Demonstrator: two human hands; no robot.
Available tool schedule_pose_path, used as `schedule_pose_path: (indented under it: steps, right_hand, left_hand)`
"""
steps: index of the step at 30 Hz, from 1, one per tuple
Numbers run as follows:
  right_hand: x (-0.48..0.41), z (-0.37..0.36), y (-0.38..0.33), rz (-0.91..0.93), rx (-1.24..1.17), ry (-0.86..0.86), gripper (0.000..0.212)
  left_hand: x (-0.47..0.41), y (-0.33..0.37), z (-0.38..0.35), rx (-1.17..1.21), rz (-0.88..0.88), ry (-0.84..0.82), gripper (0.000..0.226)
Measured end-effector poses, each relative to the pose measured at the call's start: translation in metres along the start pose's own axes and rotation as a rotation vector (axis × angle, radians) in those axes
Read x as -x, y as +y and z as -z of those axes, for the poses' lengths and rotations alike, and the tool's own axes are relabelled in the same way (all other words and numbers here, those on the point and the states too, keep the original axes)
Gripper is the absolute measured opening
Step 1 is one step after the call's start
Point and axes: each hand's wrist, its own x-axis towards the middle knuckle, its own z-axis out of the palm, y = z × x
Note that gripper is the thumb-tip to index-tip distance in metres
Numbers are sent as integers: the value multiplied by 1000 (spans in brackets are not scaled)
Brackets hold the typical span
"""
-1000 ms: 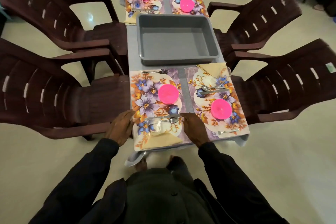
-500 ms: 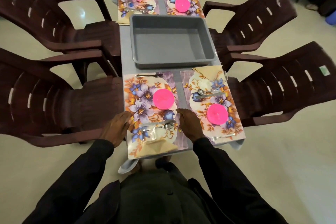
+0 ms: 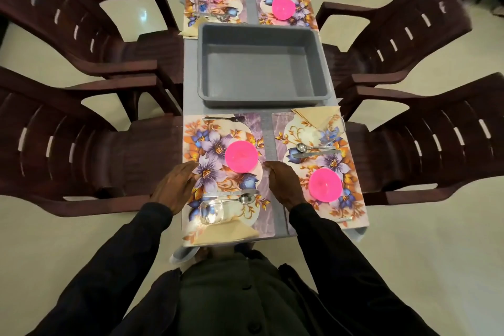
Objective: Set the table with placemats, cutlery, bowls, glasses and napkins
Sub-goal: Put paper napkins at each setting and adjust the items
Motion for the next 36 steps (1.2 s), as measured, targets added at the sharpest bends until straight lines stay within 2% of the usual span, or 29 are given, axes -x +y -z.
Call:
schedule_pose_path:
  steps: [6, 8, 12, 16, 20, 24, 36]
  right_hand:
    - [-13, 9, -2, 40, -62, -15, 52]
    - [-20, 6, -1, 41, -99, -8, 47]
    - [-40, -2, -3, -146, -359, 52, 27]
    - [-57, -7, -5, -167, -380, 84, 18]
    - [-71, -22, -3, -186, -343, 0, 12]
    - [-80, -41, 7, -233, -400, -87, 15]
    - [-81, -49, -3, -312, -457, -21, 14]
  left_hand:
    - [-7, 5, -2, -6, 65, -4, 45]
    - [-9, 7, -1, -14, 75, -11, 45]
    - [-16, 12, 1, -11, 106, -31, 45]
    - [-22, 10, 0, -21, 126, -39, 46]
    - [-27, 8, -4, -18, 137, -40, 45]
    - [-28, 9, -4, -1, 141, -29, 45]
    - [-2, -4, -10, 65, 120, -33, 40]
